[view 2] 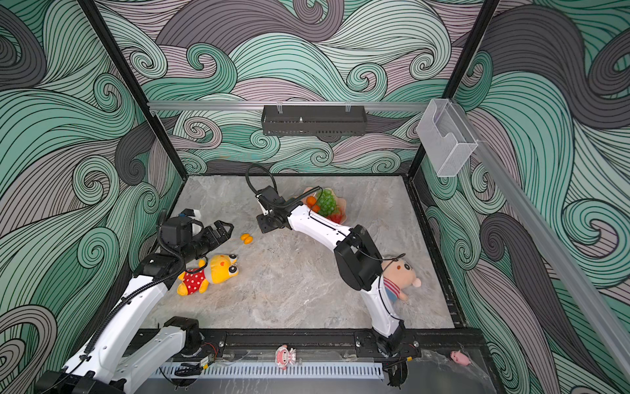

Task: Place and organize the fake fruits in the fruit bowl
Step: 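Move the open right gripper to the last two yellow fruits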

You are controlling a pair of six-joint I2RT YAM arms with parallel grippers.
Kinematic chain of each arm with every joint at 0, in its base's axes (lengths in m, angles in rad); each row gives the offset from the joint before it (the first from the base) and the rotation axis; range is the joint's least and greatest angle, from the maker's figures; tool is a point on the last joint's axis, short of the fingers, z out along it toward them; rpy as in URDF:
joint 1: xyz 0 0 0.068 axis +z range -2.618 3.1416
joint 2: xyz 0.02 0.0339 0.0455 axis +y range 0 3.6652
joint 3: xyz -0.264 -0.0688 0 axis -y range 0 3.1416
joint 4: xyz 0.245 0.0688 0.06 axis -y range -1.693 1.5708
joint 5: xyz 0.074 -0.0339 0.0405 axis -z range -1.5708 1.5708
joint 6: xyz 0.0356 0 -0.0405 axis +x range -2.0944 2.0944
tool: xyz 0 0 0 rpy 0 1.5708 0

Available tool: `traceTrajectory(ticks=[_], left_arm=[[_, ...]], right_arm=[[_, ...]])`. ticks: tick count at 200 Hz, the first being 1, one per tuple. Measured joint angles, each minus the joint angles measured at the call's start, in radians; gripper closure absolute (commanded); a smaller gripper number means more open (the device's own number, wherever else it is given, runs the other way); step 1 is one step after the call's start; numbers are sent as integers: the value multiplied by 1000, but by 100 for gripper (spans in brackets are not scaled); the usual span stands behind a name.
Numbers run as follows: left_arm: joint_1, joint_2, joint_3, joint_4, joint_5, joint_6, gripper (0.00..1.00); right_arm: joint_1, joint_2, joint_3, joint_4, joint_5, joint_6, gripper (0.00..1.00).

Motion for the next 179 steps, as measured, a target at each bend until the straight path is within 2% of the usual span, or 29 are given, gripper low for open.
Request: traceTrajectory(ticks=[38, 96, 179], left_arm=[[74, 0, 0, 2, 58, -5, 1], [165, 1, -13, 5, 129, -13, 1], [204, 17, -14, 11, 171, -14, 1]], right_arm=[[35, 122, 142, -66, 6, 82, 58], [76, 237, 258, -106, 18, 257, 57], [80, 346, 382, -135, 32, 431, 57]])
